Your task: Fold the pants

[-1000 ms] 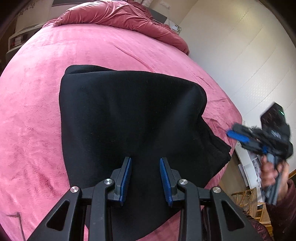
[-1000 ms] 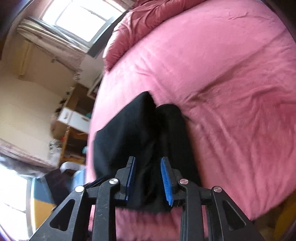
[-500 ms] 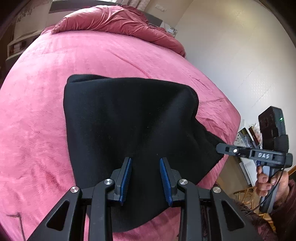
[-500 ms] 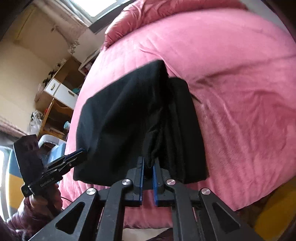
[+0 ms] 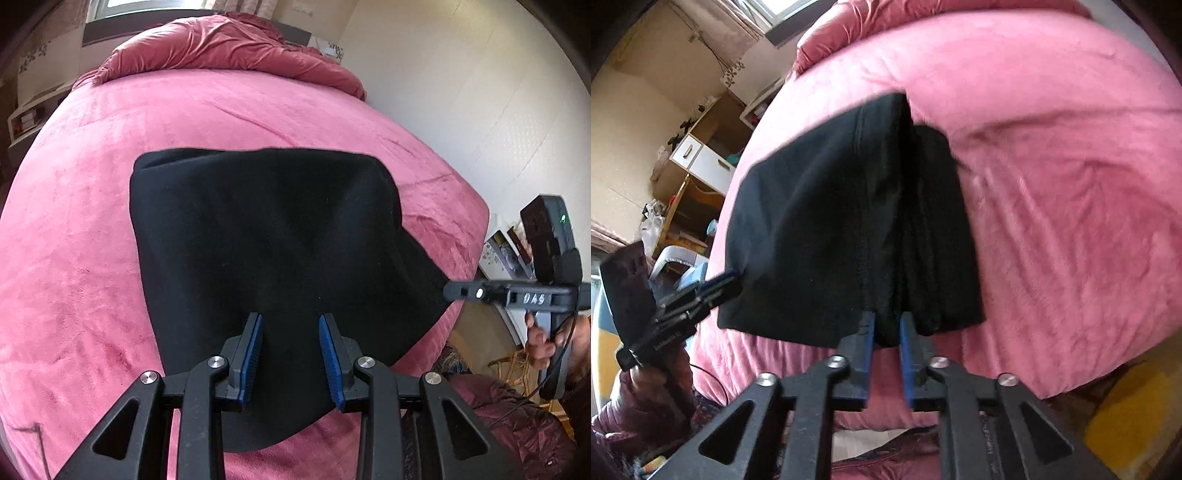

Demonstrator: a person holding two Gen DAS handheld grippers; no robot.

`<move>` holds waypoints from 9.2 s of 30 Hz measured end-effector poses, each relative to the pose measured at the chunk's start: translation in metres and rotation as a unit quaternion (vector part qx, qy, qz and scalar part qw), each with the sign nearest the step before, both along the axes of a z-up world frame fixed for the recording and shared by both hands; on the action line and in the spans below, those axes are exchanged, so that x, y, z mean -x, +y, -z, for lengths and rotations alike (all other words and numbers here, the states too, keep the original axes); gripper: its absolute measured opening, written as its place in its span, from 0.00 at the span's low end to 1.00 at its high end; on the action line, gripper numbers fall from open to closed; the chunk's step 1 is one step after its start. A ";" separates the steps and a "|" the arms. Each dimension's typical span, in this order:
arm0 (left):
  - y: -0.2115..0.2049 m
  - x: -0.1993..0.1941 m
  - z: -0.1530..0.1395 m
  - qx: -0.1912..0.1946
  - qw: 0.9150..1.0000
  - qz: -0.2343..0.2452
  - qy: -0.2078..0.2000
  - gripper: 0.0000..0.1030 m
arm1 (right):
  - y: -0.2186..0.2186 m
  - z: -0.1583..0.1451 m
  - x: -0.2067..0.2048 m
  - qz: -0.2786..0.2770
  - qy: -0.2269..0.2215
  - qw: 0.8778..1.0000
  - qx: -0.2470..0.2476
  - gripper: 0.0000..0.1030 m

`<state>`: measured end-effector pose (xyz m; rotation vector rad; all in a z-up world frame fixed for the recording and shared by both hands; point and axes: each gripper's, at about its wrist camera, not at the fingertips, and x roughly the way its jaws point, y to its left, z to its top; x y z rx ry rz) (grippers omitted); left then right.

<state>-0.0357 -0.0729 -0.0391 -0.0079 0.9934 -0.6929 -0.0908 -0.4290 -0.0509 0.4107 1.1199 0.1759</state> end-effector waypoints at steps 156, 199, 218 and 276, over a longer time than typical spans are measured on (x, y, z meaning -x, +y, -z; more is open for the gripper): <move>0.083 -0.222 0.035 0.039 0.974 -0.215 0.058 0.57 | 0.111 0.056 -0.338 -0.150 -0.007 0.987 -0.053 0.56; 0.077 -0.162 -0.007 -0.043 0.955 -0.289 -0.051 0.61 | 0.123 0.019 -0.256 -0.088 -0.062 0.984 0.143 0.73; 0.076 -0.125 -0.018 -0.052 0.950 -0.302 -0.054 0.61 | 0.122 0.035 -0.254 -0.027 -0.056 0.987 0.150 0.88; 0.050 0.050 -0.028 -0.109 0.929 -0.341 -0.090 0.63 | 0.201 -0.038 -0.038 0.000 -0.176 0.957 0.229 0.90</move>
